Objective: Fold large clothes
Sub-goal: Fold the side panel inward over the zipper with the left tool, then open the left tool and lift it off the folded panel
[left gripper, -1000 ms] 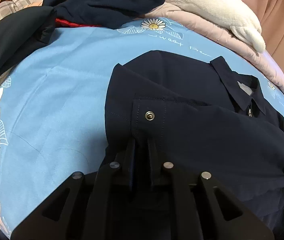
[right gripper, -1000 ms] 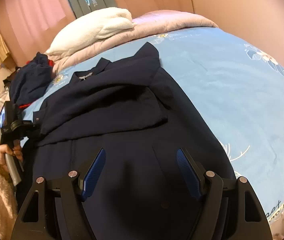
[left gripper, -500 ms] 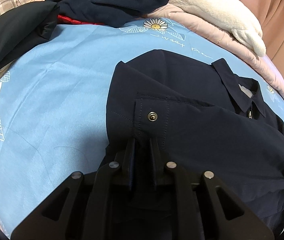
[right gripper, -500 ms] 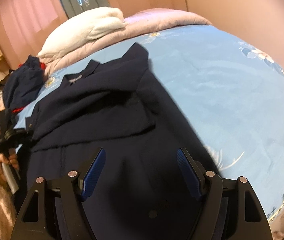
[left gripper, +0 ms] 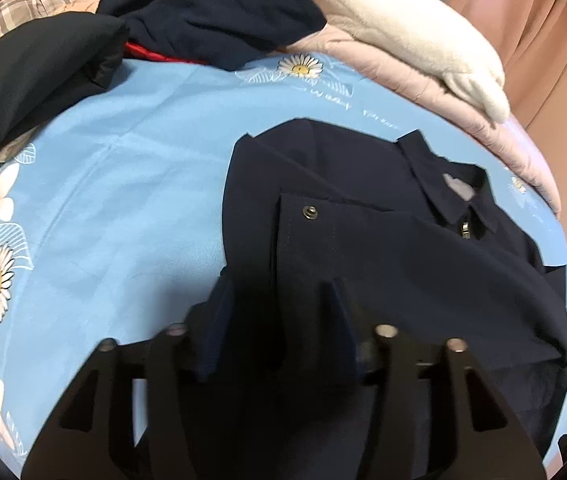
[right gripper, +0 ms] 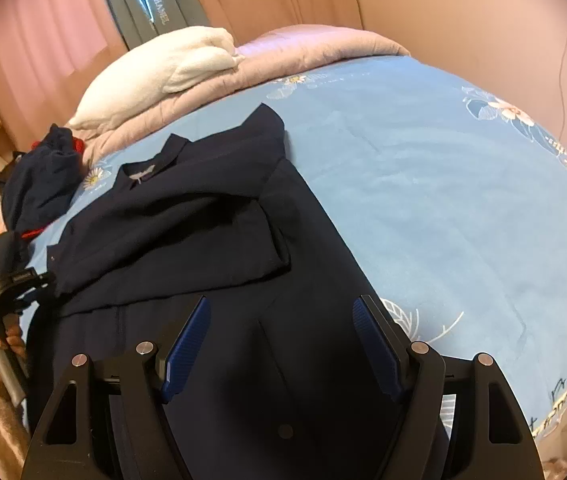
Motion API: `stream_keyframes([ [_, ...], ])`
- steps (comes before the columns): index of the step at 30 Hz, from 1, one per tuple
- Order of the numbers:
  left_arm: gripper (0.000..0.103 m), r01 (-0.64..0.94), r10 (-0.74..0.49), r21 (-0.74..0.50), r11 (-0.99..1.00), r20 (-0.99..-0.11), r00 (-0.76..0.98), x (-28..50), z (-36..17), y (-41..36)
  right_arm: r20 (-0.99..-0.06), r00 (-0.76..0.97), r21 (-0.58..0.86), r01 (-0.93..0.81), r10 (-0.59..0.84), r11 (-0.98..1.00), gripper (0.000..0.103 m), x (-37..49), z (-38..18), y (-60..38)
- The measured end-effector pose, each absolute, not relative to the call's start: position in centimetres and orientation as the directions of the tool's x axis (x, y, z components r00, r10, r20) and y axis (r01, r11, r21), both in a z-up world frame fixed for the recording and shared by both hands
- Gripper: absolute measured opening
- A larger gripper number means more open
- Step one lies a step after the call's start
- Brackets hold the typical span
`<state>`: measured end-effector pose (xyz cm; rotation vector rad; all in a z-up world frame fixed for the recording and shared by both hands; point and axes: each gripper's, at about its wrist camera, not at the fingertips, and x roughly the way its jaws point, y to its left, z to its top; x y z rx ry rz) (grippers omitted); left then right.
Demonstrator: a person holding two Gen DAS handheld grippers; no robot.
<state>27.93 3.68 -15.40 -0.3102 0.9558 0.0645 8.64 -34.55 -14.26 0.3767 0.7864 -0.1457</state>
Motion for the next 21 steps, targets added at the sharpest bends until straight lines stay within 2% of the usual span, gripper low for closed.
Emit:
stream_keyframes([
  [2,0.070,-0.190,-0.066,-0.218,0.957,-0.806,0.588,27.0,-14.5,3.7,-0.704,0.710,0.269,0.262,0.003,0.927,0.075,8.3,-13.7,-34.5],
  [4,0.081,-0.183,-0.044,-0.191,0.964,-0.798,0.601,26.1,-13.3,3.6,-0.692,0.722,0.270,0.257,0.002,0.928,0.075,7.9,-13.2,-34.4],
  [5,0.090,-0.183,-0.036,-0.185,0.966,-0.793,0.608,25.3,-12.5,3.7,-0.686,0.728,0.272,0.253,0.003,0.928,0.075,7.8,-13.0,-34.4],
  [6,0.094,-0.183,-0.041,-0.196,0.963,-0.784,0.619,24.5,-11.9,3.8,-0.678,0.735,0.274,0.247,0.005,0.930,0.075,7.6,-12.8,-34.4],
  [11,0.098,-0.166,-0.058,-0.212,0.963,-0.764,0.643,20.9,-9.0,4.1,-0.662,0.749,0.278,0.224,0.017,0.934,0.075,7.2,-12.1,-34.0],
  [15,0.103,-0.155,-0.002,-0.142,0.978,-0.743,0.669,17.8,-6.4,3.6,-0.638,0.770,0.275,0.198,0.025,0.941,0.075,6.4,-11.1,-33.3],
  [21,0.103,-0.157,0.022,-0.132,0.979,-0.696,0.717,11.6,-3.8,3.8,-0.597,0.802,0.252,0.166,0.019,0.953,0.075,5.2,-9.2,-32.6],
])
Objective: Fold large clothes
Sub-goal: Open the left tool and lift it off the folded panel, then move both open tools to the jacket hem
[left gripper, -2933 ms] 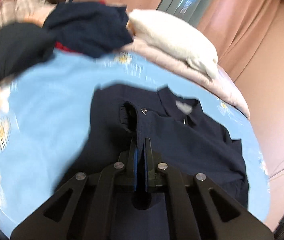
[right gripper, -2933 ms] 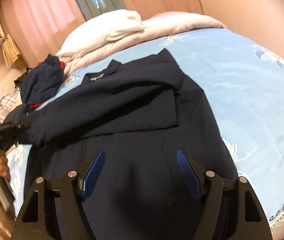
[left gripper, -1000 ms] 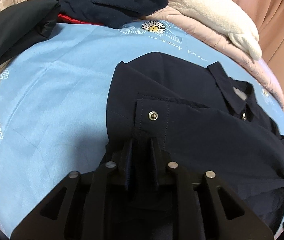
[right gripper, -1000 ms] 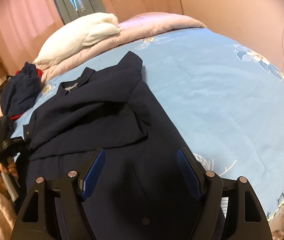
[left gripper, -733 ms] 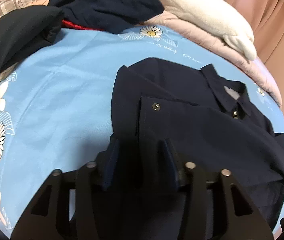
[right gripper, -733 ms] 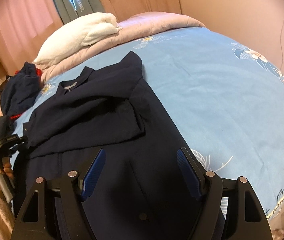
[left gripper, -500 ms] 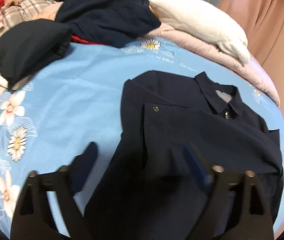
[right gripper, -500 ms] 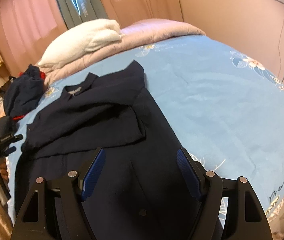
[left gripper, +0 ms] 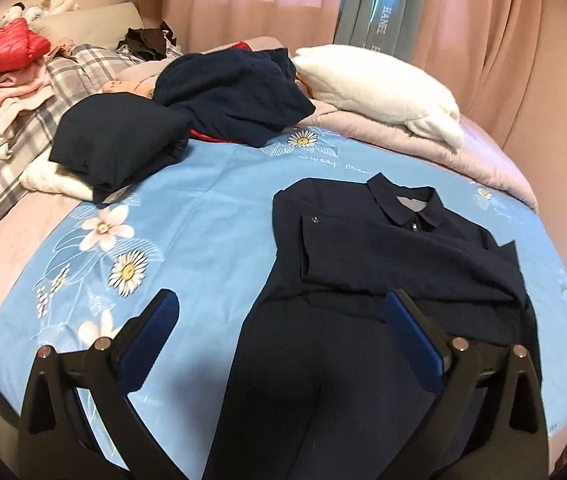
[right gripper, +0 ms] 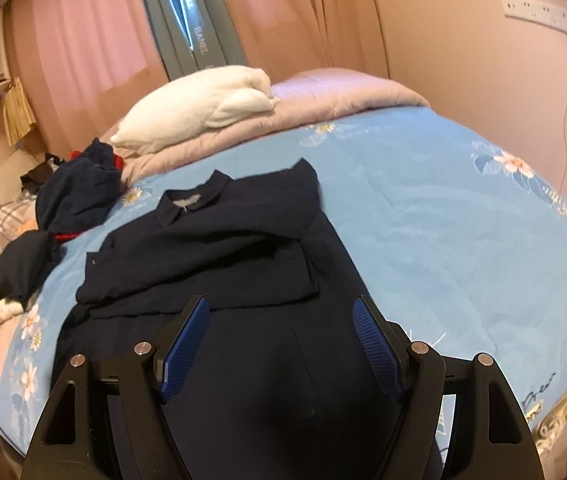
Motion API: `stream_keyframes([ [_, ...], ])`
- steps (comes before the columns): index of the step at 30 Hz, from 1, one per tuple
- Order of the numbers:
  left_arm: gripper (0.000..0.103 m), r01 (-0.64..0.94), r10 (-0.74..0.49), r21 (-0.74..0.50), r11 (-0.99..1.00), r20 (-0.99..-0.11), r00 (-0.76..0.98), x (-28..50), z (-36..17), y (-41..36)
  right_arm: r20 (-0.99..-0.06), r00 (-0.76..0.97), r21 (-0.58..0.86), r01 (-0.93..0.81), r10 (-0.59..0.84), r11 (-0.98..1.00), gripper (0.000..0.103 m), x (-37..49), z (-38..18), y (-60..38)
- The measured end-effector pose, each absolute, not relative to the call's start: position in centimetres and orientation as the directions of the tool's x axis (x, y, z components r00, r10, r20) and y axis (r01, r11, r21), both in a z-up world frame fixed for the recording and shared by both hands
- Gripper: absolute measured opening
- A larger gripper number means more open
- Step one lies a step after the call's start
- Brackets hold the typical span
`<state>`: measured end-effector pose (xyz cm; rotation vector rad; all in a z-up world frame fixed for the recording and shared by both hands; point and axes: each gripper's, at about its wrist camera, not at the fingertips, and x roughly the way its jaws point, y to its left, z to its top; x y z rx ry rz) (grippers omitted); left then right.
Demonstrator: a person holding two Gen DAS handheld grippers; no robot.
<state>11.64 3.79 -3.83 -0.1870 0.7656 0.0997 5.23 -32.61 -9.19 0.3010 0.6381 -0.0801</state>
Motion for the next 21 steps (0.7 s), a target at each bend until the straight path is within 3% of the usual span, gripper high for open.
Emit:
stream_keyframes([
  [3,0.103,-0.150,0.037,-0.103,0.983,-0.694,0.719,9.5,-3.8,3.6,-0.573,0.819,0.245,0.143,0.024,0.959,0.075,4.6,-8.2,-32.2],
  [6,0.103,-0.149,0.028,-0.110,0.983,-0.705,0.708,7.2,-4.4,4.0,-0.544,0.839,0.240,0.136,0.017,0.961,0.086,3.8,-7.4,-31.7],
  [13,0.103,-0.145,0.021,-0.112,0.983,-0.719,0.695,2.8,-5.3,4.7,-0.492,0.870,0.220,0.087,0.034,0.972,0.096,2.1,-6.5,-30.0],
  [21,0.103,-0.152,0.008,-0.134,0.979,-0.723,0.691,0.0,-6.1,5.3,-0.480,0.875,0.198,0.039,0.063,0.979,0.096,0.7,-6.5,-28.5],
])
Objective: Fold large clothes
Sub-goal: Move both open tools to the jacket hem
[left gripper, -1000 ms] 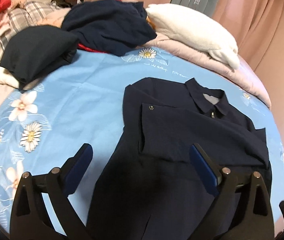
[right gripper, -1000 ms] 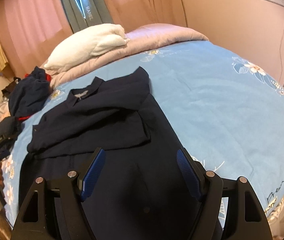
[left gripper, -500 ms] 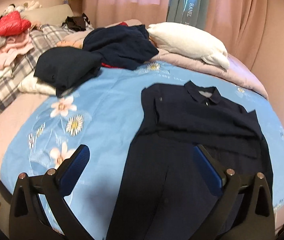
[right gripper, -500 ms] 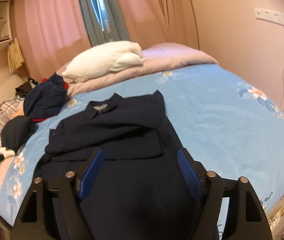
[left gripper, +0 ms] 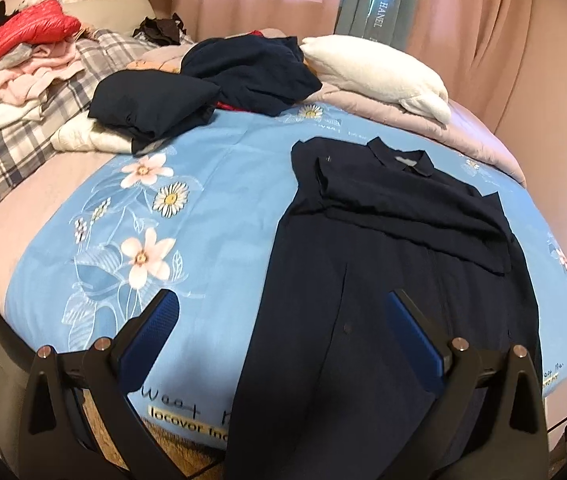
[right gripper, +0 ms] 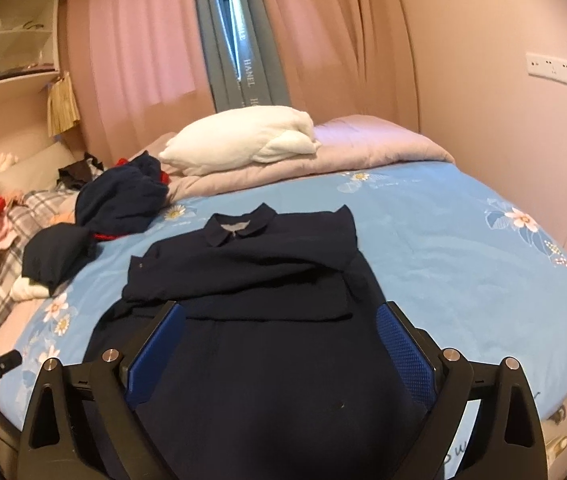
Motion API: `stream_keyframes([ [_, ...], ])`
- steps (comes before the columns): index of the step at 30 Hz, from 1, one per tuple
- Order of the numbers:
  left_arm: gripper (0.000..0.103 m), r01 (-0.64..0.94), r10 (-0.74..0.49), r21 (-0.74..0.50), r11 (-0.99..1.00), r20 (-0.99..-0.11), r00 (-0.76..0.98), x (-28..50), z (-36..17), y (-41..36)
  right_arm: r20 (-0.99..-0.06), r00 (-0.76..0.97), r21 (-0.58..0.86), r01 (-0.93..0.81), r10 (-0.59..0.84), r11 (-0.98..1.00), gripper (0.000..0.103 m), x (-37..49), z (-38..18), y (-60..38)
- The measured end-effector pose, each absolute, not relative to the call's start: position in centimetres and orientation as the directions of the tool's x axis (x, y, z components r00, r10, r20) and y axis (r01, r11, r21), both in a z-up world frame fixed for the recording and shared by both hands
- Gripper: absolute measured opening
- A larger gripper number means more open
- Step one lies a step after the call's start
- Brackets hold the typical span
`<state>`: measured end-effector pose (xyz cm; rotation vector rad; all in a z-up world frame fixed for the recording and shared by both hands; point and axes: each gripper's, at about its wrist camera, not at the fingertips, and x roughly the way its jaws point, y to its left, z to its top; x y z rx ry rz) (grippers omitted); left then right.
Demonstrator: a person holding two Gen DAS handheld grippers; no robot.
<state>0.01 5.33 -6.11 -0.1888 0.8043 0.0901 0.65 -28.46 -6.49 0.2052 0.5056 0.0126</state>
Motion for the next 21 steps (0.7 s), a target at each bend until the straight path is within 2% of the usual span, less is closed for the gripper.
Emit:
stream_keyframes([
  [5,0.103,-0.157,0.014,-0.127,0.979,-0.733,0.681,-1.7,-7.3,5.3,-0.476,0.876,0.187,0.017,0.075,0.982,0.096,-0.8,-7.2,-28.0],
  [21,0.103,-0.174,-0.018,-0.158,0.972,-0.787,0.616,-5.2,-11.6,5.6,-0.556,0.827,0.172,0.016,0.084,0.985,0.096,-3.2,-10.5,-27.5],
])
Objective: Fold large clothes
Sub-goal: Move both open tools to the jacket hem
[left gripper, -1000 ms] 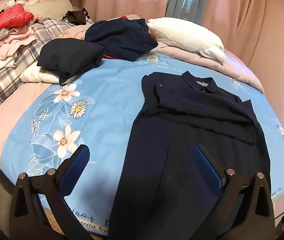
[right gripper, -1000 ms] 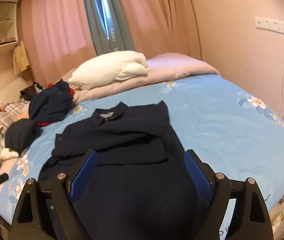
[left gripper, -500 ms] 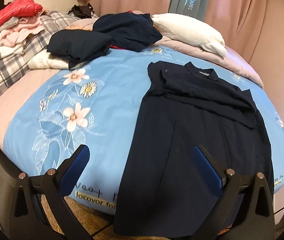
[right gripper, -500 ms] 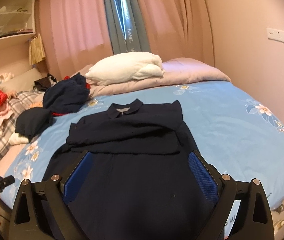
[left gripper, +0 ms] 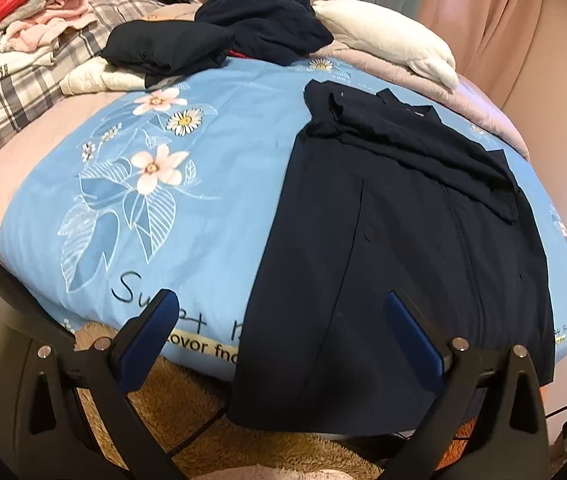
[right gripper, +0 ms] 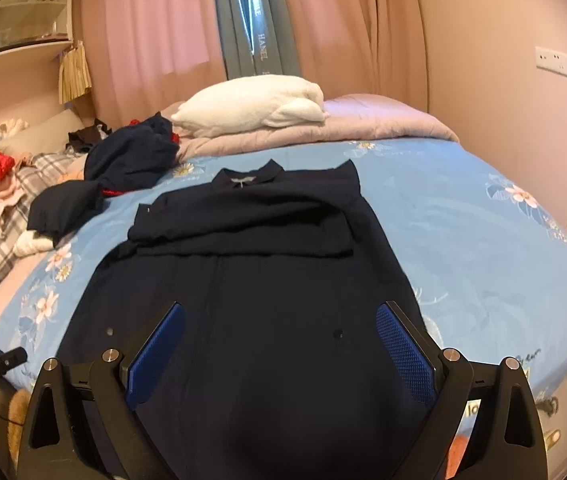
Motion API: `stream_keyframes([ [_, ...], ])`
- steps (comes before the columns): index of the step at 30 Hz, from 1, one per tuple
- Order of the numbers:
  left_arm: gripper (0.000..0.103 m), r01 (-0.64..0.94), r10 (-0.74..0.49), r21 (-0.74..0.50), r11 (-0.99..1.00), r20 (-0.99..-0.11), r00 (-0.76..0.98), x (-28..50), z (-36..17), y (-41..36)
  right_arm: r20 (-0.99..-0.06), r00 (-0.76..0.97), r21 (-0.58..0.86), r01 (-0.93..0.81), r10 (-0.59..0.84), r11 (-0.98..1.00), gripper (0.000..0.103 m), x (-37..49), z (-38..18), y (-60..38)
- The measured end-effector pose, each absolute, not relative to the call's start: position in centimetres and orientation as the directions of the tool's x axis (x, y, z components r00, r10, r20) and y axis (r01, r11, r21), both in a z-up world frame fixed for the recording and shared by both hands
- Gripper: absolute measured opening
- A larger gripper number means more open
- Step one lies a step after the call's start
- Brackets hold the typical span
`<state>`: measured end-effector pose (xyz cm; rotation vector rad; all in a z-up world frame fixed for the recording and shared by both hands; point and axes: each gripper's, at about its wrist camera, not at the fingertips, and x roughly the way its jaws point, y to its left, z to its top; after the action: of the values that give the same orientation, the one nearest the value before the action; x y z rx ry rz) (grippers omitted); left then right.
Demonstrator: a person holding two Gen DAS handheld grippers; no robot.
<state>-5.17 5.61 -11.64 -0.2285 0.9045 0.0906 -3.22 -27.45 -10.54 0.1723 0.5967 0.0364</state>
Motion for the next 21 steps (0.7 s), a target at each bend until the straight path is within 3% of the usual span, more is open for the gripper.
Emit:
stream_keyframes([
  [21,0.101,-0.095,-0.321,-0.430,0.898,-0.787,0.527,-4.3,-16.9,6.6,-0.721,0.693,0.164,0.163,0.005,0.973,0.096,-5.5,-15.3,-31.9],
])
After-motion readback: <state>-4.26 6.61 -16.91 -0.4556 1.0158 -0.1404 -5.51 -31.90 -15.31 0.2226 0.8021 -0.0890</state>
